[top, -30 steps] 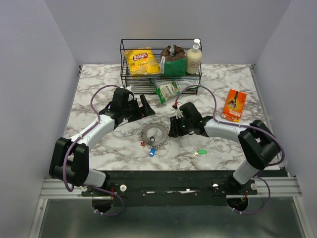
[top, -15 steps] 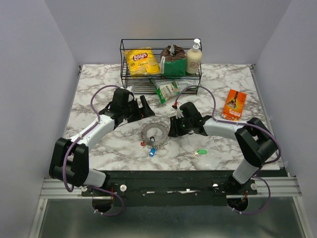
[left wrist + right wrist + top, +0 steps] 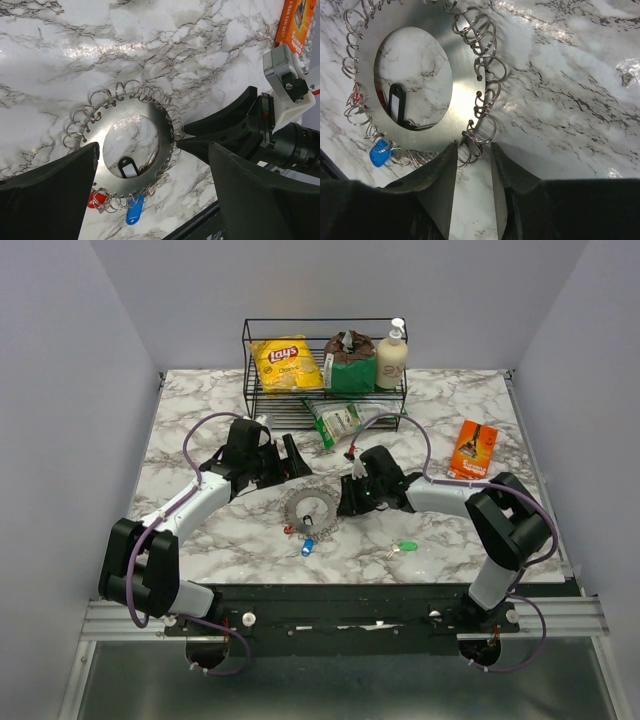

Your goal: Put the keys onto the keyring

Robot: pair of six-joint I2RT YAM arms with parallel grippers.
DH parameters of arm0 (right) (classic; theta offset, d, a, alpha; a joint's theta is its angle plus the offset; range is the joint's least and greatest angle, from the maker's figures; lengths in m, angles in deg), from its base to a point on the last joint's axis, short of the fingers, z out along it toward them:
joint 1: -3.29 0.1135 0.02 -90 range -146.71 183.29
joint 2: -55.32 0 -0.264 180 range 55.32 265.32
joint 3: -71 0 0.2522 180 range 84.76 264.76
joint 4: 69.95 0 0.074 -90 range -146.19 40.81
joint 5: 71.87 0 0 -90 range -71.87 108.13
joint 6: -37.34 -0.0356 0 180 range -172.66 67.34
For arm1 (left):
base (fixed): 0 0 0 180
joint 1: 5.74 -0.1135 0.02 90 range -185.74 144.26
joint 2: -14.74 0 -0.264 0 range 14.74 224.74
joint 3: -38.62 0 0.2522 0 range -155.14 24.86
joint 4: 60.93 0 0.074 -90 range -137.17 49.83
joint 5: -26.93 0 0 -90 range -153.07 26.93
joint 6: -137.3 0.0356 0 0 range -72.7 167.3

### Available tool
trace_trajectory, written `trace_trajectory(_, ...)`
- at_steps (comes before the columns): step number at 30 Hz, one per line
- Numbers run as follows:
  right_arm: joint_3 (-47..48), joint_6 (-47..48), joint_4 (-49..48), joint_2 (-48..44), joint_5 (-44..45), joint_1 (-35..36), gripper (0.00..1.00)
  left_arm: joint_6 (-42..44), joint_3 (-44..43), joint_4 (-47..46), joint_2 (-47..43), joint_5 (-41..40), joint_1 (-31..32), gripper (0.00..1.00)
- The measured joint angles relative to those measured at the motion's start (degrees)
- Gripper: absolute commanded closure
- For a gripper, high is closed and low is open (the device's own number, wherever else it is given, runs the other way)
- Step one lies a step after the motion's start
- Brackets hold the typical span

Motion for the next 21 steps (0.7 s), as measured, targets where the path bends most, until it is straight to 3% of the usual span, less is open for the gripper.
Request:
trace_trajectory(16, 0.0, -0.4, -2.5, 0.4, -2.2, 0.0, 0.73, 0.2, 0.0, 0.2, -0.1, 0.0, 0.0, 0.01)
trace_trajectory(21, -0.1, -0.3, -2.5, 0.4, -2.2, 0.0, 0.82, 0.3, 0.0, 0.2, -0.1, 0.0, 0.0, 0.01)
